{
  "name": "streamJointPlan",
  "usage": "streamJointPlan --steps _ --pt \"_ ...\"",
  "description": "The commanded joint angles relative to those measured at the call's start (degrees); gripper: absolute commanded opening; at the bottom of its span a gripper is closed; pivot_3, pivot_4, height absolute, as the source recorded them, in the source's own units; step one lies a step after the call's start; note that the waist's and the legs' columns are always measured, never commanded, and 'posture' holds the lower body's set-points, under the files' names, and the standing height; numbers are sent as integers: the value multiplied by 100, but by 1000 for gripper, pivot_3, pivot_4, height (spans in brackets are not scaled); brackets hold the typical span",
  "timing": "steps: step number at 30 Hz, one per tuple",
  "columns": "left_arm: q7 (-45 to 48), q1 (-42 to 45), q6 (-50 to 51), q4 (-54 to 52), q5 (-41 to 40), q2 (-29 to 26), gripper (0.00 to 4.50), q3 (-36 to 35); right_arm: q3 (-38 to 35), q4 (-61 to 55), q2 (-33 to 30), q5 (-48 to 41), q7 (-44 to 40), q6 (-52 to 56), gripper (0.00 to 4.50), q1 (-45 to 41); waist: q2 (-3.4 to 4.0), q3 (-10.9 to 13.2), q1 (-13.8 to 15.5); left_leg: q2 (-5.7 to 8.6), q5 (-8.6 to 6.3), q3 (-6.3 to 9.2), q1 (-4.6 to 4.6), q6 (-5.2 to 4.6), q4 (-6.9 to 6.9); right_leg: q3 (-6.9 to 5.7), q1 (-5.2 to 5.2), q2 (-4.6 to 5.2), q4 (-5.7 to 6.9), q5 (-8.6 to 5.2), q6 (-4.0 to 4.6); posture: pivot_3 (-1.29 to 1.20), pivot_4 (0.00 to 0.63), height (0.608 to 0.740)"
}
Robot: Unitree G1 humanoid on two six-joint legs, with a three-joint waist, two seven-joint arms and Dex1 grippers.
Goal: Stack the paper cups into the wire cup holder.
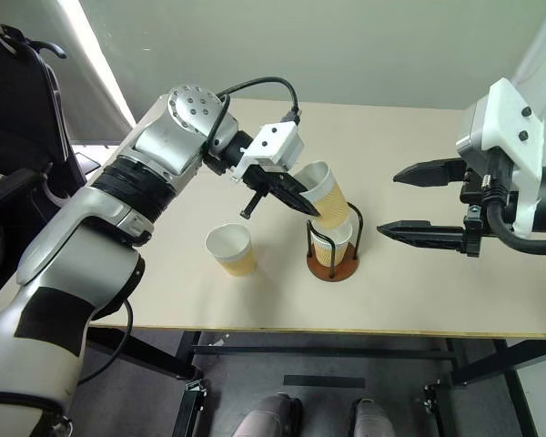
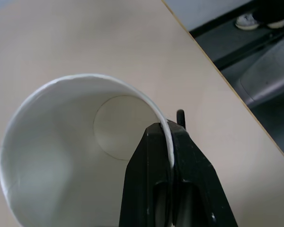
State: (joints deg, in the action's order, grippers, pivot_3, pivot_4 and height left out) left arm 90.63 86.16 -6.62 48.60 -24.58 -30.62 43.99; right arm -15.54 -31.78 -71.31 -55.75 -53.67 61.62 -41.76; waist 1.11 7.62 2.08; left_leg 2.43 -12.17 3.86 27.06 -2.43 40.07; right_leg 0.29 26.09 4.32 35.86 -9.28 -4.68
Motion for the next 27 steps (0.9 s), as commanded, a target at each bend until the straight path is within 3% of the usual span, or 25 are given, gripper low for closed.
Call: streamJointPlan --steps 1,23,27 --pt "187 201 -226 75 20 11 15 13 -320 -92 -94 -90 120 -74 3583 1 0 0 0 -2 0 3 2 0 1 3 0 2 0 0 -1 0 150 740" --pt "187 183 -960 839 900 423 15 -98 -362 -173 -148 -168 294 -155 3583 229 -1 0 14 3 -2 -6 0 -4 0 6 -1 2 -2 -1 -9 0 150 740" --pt "187 189 -1060 991 1069 520 1001 -264 -359 -159 -168 -154 284 -172 3583 244 -1 0 13 1 -2 -3 2 -5 2 10 -1 4 -3 0 -11 0 150 740"
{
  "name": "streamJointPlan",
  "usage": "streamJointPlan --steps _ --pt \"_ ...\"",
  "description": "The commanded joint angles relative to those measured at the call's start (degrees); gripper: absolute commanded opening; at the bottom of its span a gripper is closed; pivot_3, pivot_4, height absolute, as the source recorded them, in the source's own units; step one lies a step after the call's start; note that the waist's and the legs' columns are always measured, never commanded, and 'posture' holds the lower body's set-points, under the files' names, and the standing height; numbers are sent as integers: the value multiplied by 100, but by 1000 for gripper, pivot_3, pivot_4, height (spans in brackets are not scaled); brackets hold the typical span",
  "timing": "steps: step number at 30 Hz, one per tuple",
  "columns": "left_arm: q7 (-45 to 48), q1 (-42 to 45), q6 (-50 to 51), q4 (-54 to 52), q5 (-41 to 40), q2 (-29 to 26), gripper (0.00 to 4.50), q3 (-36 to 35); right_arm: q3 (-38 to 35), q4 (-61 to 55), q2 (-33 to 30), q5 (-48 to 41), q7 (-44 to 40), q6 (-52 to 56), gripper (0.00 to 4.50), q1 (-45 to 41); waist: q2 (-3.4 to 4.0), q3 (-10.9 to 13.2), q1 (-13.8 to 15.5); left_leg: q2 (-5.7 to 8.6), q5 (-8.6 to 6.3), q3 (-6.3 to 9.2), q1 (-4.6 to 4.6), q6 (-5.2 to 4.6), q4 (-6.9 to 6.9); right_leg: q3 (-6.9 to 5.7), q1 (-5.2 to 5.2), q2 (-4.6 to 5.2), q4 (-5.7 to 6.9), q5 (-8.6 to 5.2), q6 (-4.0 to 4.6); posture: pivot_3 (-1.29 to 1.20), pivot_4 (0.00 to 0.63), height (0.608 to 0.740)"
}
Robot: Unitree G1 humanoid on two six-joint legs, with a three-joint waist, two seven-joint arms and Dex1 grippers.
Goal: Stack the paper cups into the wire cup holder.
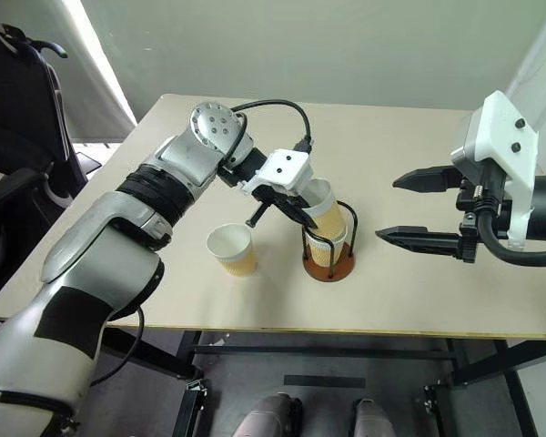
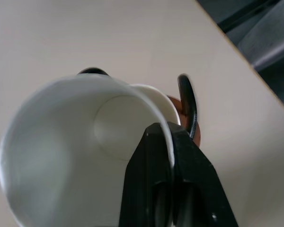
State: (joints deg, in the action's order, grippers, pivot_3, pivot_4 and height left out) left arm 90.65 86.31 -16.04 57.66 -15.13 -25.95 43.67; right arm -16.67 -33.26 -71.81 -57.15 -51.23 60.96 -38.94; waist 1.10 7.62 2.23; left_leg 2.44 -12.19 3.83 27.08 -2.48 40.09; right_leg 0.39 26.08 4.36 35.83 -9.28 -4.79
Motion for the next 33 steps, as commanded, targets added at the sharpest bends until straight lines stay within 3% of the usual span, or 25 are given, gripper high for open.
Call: streamJointPlan --steps 1,10,27,33 --pt "185 172 -121 128 158 101 1309 -335 -230 -6 -122 -6 40 -115 3583 -40 0 0 -3 2 0 -2 0 0 0 -2 0 -3 0 0 0 0 150 740" --pt "184 180 -160 411 602 385 4472 -1108 -176 54 -166 63 -4 -224 3583 0 0 0 0 2 -1 -7 1 -3 -1 2 2 -4 -1 -1 -2 0 150 740" --pt "137 287 95 579 1111 679 4472 -2425 -68 194 -209 151 -73 -366 3583 -37 1 0 5 0 -4 -10 2 -8 1 15 5 0 -1 -2 -9 0 150 740" --pt "185 338 124 309 1048 184 4472 -2554 -24 58 -4 5 27 -421 3583 -144 1 1 -22 -3 -6 -17 0 -12 -1 25 9 -3 0 -1 -9 0 150 740"
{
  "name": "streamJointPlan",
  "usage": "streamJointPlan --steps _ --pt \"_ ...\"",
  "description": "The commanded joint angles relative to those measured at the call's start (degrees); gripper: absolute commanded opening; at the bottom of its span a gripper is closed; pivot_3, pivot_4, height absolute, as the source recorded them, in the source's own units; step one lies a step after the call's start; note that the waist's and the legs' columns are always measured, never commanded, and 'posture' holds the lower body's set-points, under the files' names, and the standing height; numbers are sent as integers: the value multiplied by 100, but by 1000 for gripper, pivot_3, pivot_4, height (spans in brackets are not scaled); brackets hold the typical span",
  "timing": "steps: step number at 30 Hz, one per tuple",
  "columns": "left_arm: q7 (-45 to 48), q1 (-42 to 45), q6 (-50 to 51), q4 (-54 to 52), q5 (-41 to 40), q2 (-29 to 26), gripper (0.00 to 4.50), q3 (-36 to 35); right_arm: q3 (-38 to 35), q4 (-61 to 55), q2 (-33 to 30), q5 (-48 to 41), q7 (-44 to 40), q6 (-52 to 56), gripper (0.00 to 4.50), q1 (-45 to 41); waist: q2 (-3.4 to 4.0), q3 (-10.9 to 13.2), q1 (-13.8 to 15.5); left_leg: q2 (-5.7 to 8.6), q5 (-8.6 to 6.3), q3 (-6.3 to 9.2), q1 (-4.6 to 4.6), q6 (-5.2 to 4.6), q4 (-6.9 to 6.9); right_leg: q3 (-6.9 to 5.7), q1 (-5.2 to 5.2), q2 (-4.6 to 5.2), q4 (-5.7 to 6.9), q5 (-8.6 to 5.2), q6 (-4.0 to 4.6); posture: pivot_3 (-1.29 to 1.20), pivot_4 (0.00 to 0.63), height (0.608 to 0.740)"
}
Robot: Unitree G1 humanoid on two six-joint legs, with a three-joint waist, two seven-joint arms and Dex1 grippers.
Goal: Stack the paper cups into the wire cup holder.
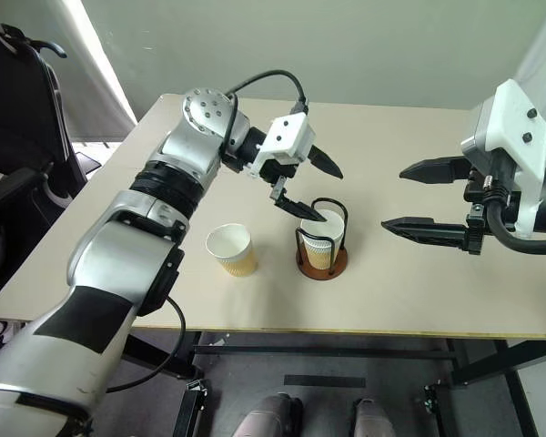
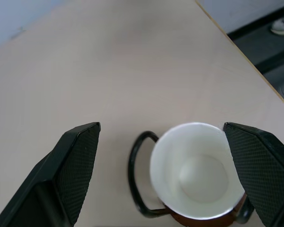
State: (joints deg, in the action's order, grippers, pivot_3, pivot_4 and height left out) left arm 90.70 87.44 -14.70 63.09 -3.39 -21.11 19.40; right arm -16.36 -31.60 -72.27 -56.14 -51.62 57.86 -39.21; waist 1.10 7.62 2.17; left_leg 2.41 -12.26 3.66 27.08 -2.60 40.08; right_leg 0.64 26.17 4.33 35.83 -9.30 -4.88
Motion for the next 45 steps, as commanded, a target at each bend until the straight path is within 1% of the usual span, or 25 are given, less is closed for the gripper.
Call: streamJointPlan --steps 1,2,4,7,9,13,14,16,17,19,22,26,32,45 --pt "180 233 21 -300 -155 -411 4472 -93 -50 -130 80 -115 90 -117 3583 -126 0 0 -16 1 0 -5 -2 0 -3 -2 1 -5 0 0 0 0 150 740" --pt "180 235 48 -352 -183 -488 4472 -62 -44 -145 106 -122 108 -123 3583 -133 0 0 -24 -3 -1 -2 -3 -1 -3 2 1 -2 0 -1 0 0 150 740" --pt "180 122 231 -812 -525 -876 4472 234 -49 -195 162 -141 99 -153 3583 -99 1 1 -41 -1 -1 -7 -3 -1 -4 2 4 -7 0 -1 2 0 150 740" --pt "180 -281 808 -2143 -1484 -1791 4472 961 -8 -220 221 -123 62 -186 3583 -42 3 1 -54 -2 -1 -4 6 -2 -5 5 13 -7 -4 -1 2 0 150 740" --pt "180 -521 1107 -2948 -1982 -2334 4472 1349 42 -177 237 -92 29 -219 3583 -41 4 0 -71 0 -5 -3 2 3 -2 10 14 -11 0 -2 6 0 150 740" --pt "180 -868 1376 -4100 -2444 -3186 4472 1846 207 -36 236 -26 -89 -301 3583 -120 6 0 -23 5 -9 4 -3 4 -2 -12 4 -16 1 -4 12 0 150 740" --pt "180 -937 1386 -4298 -2485 -3341 4472 1911 246 -3 235 -11 -121 -320 3583 -144 6 0 -15 1 -9 21 3 4 3 -3 4 -3 0 -3 12 0 150 740" --pt "180 -1005 1376 -4497 -2427 -3477 4472 1994 287 67 220 26 -204 -374 3583 -159 5 0 -9 7 -9 15 1 5 4 -27 1 -12 1 -4 25 0 150 740" --pt "180 -1100 1181 -4518 -2139 -3555 4472 2029 353 106 226 64 -241 -409 3583 -201 6 0 -5 3 -8 27 4 7 7 -21 -1 -2 1 -4 25 0 150 740" --pt "180 -1294 813 -4482 -1544 -3633 4472 2013 459 202 229 143 -339 -476 3583 -259 10 -3 -15 13 -3 25 -8 10 2 -29 -7 -6 1 -16 55 0 150 740" --pt "180 -1526 616 -4481 -1030 -3607 4472 1822 538 292 231 250 -495 -587 3583 -289 11 -4 -58 13 4 25 -22 12 -1 -19 -14 -7 8 -25 78 0 150 740" --pt "180 -1713 456 -4578 -594 -3590 4472 1663 614 344 198 479 -782 -838 3583 -246 11 -3 -61 5 12 38 -13 16 0 -25 -9 -5 8 -21 87 0 150 740" --pt "180 -1861 445 -4704 -194 -3586 4472 1527 804 507 210 729 -995 -936 3583 -358 11 -3 -65 4 3 39 -11 22 -1 -29 -6 -3 7 -27 97 0 150 740" --pt "180 -2288 756 -5090 -106 -3843 4472 1519 1059 674 380 1009 -1188 -960 3583 -570 11 -4 -75 0 0 42 -12 29 -4 -33 -3 -5 10 -26 104 0 150 740"
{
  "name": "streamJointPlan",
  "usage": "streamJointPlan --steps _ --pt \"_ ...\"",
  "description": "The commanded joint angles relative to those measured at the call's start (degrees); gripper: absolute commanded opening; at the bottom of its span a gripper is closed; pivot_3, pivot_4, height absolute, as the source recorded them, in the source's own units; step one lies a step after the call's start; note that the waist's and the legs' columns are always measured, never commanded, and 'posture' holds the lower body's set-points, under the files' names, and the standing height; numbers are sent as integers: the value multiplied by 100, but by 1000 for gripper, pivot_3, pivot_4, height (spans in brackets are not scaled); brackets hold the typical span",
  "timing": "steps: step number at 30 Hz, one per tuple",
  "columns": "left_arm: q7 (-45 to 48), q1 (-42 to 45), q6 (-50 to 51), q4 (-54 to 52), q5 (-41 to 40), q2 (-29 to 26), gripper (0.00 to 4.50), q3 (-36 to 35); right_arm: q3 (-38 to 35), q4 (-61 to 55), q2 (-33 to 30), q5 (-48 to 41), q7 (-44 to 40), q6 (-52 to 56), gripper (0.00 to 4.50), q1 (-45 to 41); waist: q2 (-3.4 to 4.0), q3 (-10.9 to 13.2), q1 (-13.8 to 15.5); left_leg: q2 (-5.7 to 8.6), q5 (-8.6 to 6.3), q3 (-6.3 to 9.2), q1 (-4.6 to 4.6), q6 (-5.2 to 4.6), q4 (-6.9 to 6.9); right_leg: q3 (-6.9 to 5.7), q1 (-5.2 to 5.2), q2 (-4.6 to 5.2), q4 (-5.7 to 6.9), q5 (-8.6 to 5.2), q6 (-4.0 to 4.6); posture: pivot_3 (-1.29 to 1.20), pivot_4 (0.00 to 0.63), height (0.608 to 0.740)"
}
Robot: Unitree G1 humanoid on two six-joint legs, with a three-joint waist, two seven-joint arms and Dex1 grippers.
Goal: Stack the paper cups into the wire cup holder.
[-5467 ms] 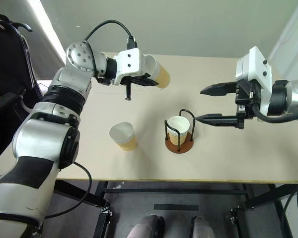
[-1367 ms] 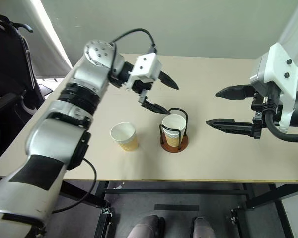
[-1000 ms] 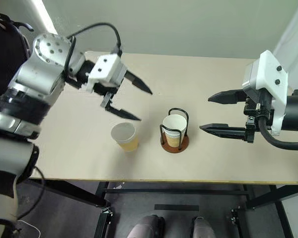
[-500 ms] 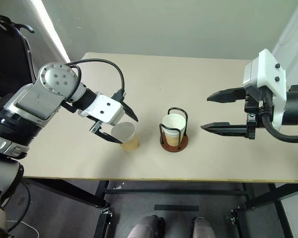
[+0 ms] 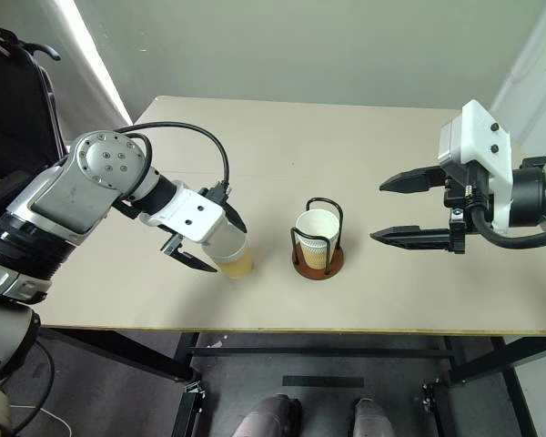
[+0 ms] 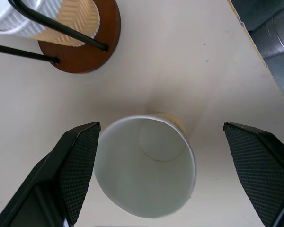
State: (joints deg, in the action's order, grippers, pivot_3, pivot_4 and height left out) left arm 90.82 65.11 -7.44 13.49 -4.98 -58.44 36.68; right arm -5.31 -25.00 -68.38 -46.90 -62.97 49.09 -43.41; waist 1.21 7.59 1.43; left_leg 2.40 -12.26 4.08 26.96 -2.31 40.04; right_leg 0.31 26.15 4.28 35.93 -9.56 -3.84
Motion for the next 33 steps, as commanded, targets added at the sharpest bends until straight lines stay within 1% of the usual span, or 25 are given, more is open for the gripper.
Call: streamJointPlan --steps 1,4,8,12,14,16,22,25,26,27,33 --pt "168 -74 30 -123 88 -111 4472 -219 -36 25 1 100 -62 -82 3583 -164 0 0 0 0 -1 1 0 1 0 0 0 0 0 0 1 0 150 740" --pt "168 -115 11 -90 199 -115 4472 -249 -35 26 27 129 -76 -66 3583 -184 0 0 3 0 -1 2 2 1 0 -1 0 0 0 0 2 0 150 740" --pt "167 -162 -183 265 620 -7 4472 -337 -73 18 51 157 -103 -70 3583 -147 0 0 0 0 -2 3 0 3 0 -1 0 0 0 -1 6 0 150 740" --pt "168 -284 -242 352 721 24 4472 -349 -133 1 37 180 -136 -115 3583 -43 0 0 -1 0 -4 3 -1 5 0 -1 1 0 1 -2 8 0 150 740" --pt "168 -360 -232 353 698 20 4118 -305 -166 18 41 195 -168 -162 3583 38 0 0 0 0 -4 4 0 7 0 -1 1 0 1 -2 9 0 150 740" --pt "168 -413 -213 378 652 33 3573 -264 -167 73 57 235 -199 -227 3583 97 0 0 1 0 -4 5 2 7 0 -2 2 0 0 -2 9 0 150 740" --pt "168 -438 -264 544 578 119 1553 -144 -144 337 172 349 -398 -537 3583 228 0 0 0 0 -5 5 0 8 0 -2 1 0 2 0 11 0 150 740" --pt "168 -382 -248 648 465 170 513 -99 -216 482 243 242 -711 -685 3583 274 0 0 3 0 -5 5 0 8 0 -2 2 0 2 2 14 0 150 740" --pt "168 -355 -264 699 456 190 102 -86 -225 527 253 224 -805 -722 3583 283 0 0 4 0 -5 6 1 8 0 -2 2 0 2 2 13 0 150 740" --pt "168 -339 -280 730 451 197 43 -77 -228 550 256 219 -858 -741 3583 287 0 0 3 0 -5 6 1 9 0 -2 1 0 2 2 13 0 150 740" --pt "168 -197 -407 985 397 248 43 -39 -217 520 285 158 -1009 -703 3583 330 0 0 4 0 -5 5 -1 10 0 -2 0 0 2 3 14 0 150 740"
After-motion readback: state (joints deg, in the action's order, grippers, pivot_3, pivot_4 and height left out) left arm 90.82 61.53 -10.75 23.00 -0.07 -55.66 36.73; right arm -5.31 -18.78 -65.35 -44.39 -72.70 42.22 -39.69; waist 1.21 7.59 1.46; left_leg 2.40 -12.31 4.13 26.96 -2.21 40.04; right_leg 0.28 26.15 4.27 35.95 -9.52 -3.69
